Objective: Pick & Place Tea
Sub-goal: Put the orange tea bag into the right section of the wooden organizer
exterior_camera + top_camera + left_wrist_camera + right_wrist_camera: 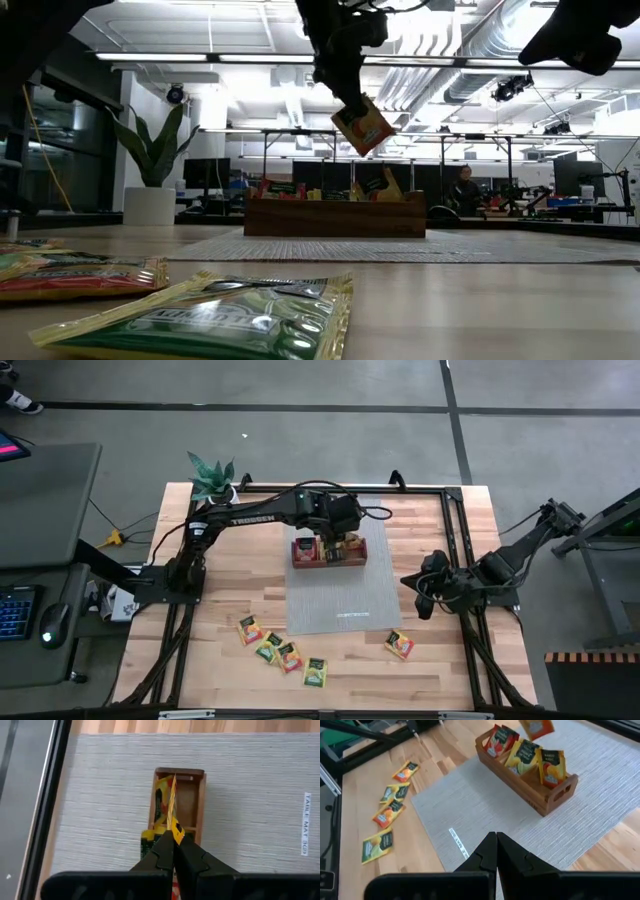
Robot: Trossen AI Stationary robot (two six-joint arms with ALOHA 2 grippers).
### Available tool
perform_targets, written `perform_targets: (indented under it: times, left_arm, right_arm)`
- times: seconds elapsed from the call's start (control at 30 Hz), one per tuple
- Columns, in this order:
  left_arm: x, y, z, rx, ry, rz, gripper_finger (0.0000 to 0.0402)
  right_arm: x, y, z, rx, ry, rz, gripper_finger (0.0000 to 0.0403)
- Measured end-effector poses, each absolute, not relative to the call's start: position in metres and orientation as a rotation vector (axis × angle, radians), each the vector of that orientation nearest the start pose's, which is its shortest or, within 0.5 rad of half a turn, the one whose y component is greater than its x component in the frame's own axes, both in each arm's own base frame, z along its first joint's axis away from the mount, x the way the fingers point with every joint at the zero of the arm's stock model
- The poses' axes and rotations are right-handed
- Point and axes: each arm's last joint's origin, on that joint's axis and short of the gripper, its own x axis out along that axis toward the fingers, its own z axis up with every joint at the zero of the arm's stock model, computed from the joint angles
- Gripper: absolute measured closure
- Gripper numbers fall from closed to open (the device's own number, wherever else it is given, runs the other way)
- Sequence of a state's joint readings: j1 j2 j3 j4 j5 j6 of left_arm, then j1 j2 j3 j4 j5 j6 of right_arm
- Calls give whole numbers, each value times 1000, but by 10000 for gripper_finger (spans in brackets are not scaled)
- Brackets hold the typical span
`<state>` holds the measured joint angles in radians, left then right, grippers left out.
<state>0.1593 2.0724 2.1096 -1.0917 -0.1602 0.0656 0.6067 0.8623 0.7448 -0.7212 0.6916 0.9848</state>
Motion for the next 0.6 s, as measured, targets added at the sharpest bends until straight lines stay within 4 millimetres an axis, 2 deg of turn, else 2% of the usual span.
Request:
perform_targets:
  times: [0.07, 0.17, 0.23, 0.33, 0.43, 0.5, 0.6]
  left_arm:
    - [439, 76, 307, 75, 1087, 242, 401]
    - [437, 79, 291, 88, 1191, 206, 401]
    - [448, 82, 283, 120, 1167, 201, 401]
    - [444, 81, 267, 127, 1290, 190, 401]
    - [458, 80, 271, 139, 1189, 197, 401]
    - [458, 79, 278, 142, 1192, 193, 401]
    - [468, 78, 291, 153, 1102, 198, 401]
  right_arm:
    - [141, 75, 268, 439, 556, -381, 402]
    - [141, 75, 267, 434, 564, -375, 402]
    - [141, 76, 267, 426, 566, -371, 402]
    - [140, 76, 268, 428, 568, -368, 402]
    - [140, 76, 267, 424, 572, -363, 402]
    - [140, 76, 267, 423, 574, -362, 402]
    - [140, 76, 267, 421, 576, -362, 402]
